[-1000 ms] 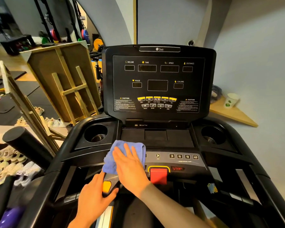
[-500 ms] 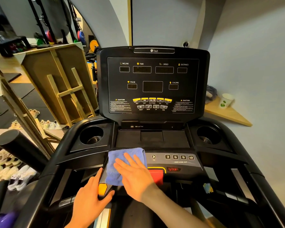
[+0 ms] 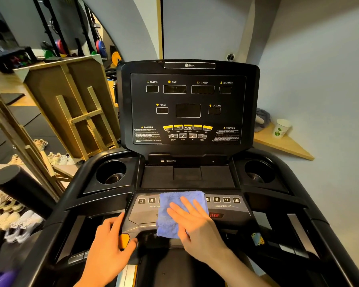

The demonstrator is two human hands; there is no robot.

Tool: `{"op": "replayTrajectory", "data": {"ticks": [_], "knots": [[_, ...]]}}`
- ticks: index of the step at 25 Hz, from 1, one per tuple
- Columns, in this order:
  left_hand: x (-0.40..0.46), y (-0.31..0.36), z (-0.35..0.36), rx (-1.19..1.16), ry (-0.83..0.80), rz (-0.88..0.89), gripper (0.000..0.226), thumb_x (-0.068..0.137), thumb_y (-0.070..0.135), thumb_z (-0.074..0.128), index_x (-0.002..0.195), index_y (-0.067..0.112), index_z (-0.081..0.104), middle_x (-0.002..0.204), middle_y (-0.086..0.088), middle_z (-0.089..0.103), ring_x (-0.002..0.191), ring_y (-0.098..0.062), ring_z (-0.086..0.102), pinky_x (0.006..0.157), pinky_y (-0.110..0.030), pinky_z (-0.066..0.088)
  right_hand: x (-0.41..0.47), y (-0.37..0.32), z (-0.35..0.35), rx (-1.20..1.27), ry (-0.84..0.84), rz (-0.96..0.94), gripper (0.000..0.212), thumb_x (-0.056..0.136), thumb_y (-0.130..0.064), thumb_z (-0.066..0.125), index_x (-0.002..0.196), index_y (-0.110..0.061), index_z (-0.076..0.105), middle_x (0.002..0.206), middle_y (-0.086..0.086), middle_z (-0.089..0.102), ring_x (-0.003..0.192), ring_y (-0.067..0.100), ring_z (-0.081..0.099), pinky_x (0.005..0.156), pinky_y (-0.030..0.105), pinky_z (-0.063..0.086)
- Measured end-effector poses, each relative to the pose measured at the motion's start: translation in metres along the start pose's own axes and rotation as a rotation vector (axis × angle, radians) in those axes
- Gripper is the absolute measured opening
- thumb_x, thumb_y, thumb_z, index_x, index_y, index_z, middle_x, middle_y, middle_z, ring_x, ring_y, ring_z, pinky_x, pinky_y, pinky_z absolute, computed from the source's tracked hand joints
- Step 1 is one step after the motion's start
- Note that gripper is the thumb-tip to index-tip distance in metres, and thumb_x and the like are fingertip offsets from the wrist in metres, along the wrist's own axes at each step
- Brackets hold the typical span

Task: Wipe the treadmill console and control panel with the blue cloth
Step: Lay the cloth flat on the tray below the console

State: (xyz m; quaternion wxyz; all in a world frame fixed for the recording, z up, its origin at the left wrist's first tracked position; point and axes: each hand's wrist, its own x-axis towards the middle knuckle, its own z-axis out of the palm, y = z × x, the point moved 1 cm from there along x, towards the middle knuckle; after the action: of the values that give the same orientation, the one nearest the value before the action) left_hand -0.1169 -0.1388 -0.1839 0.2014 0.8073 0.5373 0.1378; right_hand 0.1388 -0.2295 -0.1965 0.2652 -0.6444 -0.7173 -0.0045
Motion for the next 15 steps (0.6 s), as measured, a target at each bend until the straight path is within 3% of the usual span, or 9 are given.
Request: {"op": "replayTrajectory", "data": {"ticks": [3,5,7,9,12,15], "knots": [[0.016,0.025,-0.011,0.005,0.145,0.109,0.074,0.074,0.052,0.054,0.141,0.02,0.048,0.122,0.001,0.052,0.109,-0.017,0.045,0.087,-0.035,0.046,-0.007,0.012,-0.01,0.049,0.011,0.008,0.048,0.094,-0.02,0.05,0.14,-0.026,0.058,0.15,-0.014,0.048,0.147,0.011,0.031,0.122,0.036,0.023],[0.034,0.044,-0.014,-0.026,0.154,0.208,0.063,0.078,0.051,0.05,0.134,0.021,0.055,0.116,0.006,0.055,0.107,-0.016,0.047,0.089,-0.035,0.046,-0.007,0.018,-0.02,0.132,0.055,0.016,0.041,0.094,-0.019,0.053,0.134,-0.024,0.063,0.145,-0.012,0.055,0.142,0.013,0.042,0.118,0.033,0.033],[0.053,0.063,-0.016,-0.052,0.102,0.287,0.053,0.082,0.049,0.05,0.127,0.025,0.059,0.111,0.012,0.055,0.104,-0.011,0.049,0.09,-0.032,0.045,0.002,0.027,-0.04,0.148,0.168,0.06,0.033,0.092,-0.019,0.056,0.121,-0.022,0.07,0.129,-0.009,0.068,0.126,0.015,0.059,0.102,0.034,0.048],[0.071,0.076,-0.015,-0.061,0.022,0.337,0.048,0.082,0.052,0.047,0.121,0.029,0.062,0.105,0.017,0.056,0.1,-0.007,0.051,0.087,-0.028,0.046,0.02,0.039,-0.065,0.136,0.191,0.158,0.027,0.089,-0.022,0.06,0.112,-0.025,0.073,0.11,-0.01,0.074,0.104,0.015,0.067,0.087,0.035,0.053],[0.092,0.091,-0.013,-0.066,-0.07,0.365,0.046,0.079,0.058,0.045,0.11,0.031,0.065,0.093,0.017,0.057,0.084,-0.003,0.056,0.077,-0.03,0.05,0.039,0.058,-0.094,0.082,0.056,0.258,0.028,0.091,-0.033,0.063,0.118,-0.034,0.07,0.097,-0.022,0.071,0.091,0.005,0.059,0.081,0.024,0.049],[0.103,0.1,-0.012,-0.029,-0.087,0.38,0.029,0.08,0.055,0.056,0.097,0.032,0.064,0.086,0.015,0.055,0.073,-0.001,0.052,0.069,-0.03,0.048,0.049,0.07,-0.1,0.043,-0.115,0.293,0.024,0.089,-0.042,0.065,0.113,-0.037,0.069,0.09,-0.024,0.067,0.083,-0.001,0.051,0.076,0.022,0.048]]}}
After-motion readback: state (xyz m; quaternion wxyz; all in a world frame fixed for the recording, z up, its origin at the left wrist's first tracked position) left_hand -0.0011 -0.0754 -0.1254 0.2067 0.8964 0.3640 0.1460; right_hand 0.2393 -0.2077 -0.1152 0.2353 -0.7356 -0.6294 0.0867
